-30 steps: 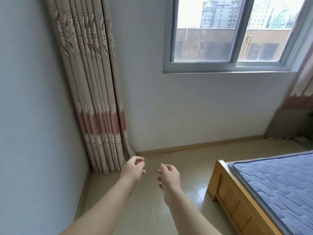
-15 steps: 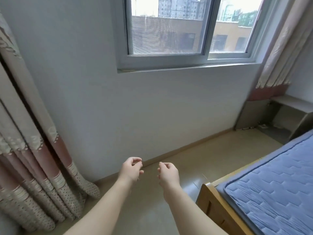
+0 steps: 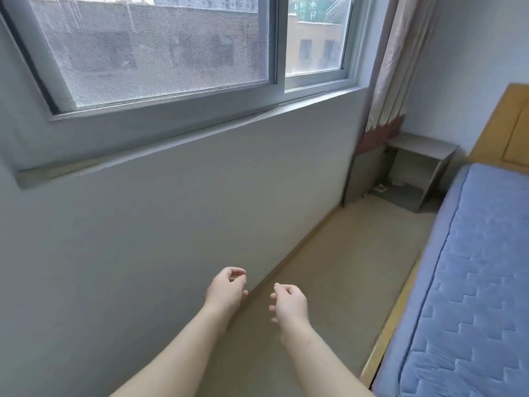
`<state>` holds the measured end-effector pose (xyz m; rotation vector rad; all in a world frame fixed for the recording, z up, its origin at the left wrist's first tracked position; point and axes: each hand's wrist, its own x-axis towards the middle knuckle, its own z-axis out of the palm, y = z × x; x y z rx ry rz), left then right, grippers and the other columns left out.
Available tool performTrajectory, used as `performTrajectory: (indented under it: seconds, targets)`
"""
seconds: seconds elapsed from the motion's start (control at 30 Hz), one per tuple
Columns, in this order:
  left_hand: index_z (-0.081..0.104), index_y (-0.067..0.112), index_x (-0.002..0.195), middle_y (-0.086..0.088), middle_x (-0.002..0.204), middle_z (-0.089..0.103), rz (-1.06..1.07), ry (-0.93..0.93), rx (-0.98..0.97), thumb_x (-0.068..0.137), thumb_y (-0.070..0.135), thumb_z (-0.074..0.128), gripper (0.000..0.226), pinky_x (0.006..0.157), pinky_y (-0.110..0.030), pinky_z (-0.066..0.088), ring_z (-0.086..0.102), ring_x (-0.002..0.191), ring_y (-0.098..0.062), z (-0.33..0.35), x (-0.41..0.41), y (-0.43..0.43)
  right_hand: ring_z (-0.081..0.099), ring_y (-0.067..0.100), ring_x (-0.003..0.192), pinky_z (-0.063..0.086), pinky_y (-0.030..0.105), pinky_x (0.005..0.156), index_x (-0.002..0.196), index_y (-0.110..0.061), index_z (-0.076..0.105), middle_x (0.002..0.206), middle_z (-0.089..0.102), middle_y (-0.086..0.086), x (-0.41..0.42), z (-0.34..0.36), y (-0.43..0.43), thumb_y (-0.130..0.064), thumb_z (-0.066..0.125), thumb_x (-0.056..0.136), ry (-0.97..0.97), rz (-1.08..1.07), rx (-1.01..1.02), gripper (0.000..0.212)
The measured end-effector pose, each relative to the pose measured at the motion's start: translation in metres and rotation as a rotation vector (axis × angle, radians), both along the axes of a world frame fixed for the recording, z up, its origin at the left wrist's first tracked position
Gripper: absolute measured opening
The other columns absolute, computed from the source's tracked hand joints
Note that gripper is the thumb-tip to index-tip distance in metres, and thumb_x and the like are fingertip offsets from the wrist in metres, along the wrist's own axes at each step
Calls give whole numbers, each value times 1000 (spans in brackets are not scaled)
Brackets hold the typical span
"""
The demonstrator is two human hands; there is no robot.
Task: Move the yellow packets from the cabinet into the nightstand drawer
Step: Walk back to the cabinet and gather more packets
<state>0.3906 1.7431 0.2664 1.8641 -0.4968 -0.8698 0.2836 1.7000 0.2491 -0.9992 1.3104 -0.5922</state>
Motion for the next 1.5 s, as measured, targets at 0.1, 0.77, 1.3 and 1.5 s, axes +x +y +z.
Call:
performTrajectory:
  seconds: [0.1, 0.77, 1.3, 1.5]
  targets:
    - [56, 25, 92, 0, 106, 62, -50, -28, -19, 96, 17, 45, 15, 61, -25, 44, 63, 75, -11, -1, 30, -75, 48, 18, 74, 40, 30, 69, 82, -16, 52, 80, 53, 0, 30, 0, -71, -22, 46, 96, -17, -34, 5, 17]
    - [58, 24, 97, 4, 95, 62, -419, 42, -47, 94, 16, 44, 16, 67, -27, 44, 61, 76, -14, -14, 112, -597, 44, 14, 63, 34, 25, 54, 86, -12, 50, 81, 50, 1, 111, 17, -543, -16, 42, 98, -101, -417, 36, 15]
    - [57, 28, 91, 3, 95, 64, -748, 36, -11, 91, 17, 45, 16, 76, -30, 47, 65, 82, -14, -23, -14, -1005, 48, 18, 73, 51, 43, 84, 78, -20, 50, 78, 52, -2, -7, 16, -908, -18, 44, 95, -35, -775, 46, 18]
    - [58, 28, 92, 3, 94, 64, -732, 48, -5, 91, 18, 45, 16, 74, -29, 47, 66, 86, -15, -21, -84, -1162, 59, 24, 79, 47, 43, 95, 86, -18, 51, 87, 55, 0, -84, 18, -1066, -20, 44, 96, -4, -761, 30, 12]
